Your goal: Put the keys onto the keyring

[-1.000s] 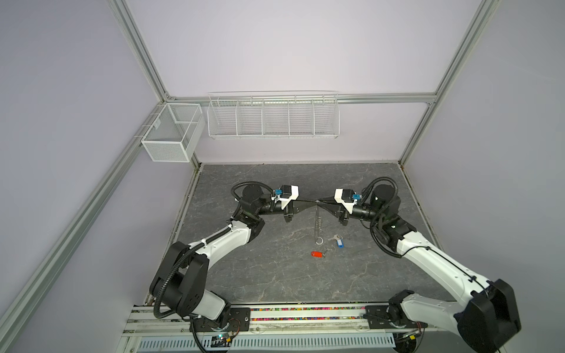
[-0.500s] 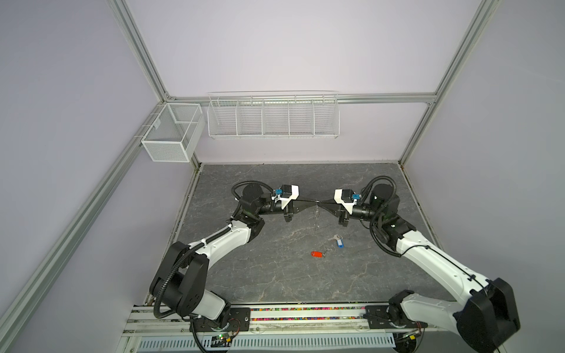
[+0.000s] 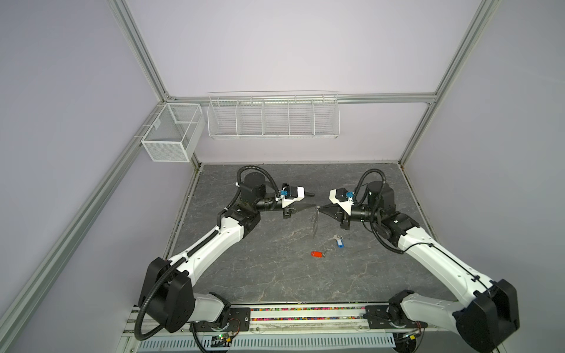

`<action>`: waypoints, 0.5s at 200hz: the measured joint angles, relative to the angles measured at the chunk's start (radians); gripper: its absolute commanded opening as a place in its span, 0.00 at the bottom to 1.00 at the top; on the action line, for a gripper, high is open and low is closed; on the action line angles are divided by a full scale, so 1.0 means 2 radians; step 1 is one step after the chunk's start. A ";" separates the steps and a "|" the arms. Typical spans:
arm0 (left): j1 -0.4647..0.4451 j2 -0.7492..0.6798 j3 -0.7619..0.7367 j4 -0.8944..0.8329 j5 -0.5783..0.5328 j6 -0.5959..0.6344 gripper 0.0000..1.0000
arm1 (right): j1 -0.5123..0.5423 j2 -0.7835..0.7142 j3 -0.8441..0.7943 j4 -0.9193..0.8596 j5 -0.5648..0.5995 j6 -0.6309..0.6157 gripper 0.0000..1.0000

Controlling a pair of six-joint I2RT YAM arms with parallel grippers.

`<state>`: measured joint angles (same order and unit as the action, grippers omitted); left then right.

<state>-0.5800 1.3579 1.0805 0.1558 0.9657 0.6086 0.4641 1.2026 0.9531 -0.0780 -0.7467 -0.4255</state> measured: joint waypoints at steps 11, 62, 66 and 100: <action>-0.003 -0.008 0.018 -0.043 -0.009 0.032 0.28 | -0.001 0.003 0.009 -0.016 0.002 -0.004 0.07; -0.042 0.013 0.091 -0.226 -0.067 0.151 0.29 | -0.002 0.018 0.033 -0.072 0.003 -0.018 0.07; -0.045 0.017 0.097 -0.236 -0.072 0.158 0.29 | -0.002 0.019 0.033 -0.074 0.003 -0.019 0.07; -0.062 0.033 0.121 -0.305 -0.115 0.196 0.29 | -0.002 0.021 0.033 -0.089 0.003 -0.022 0.07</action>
<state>-0.7033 1.4246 1.3220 -0.4549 0.7361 1.0016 0.4595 1.2453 1.0199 -0.2565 -0.7410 -0.4686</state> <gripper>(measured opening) 0.292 0.073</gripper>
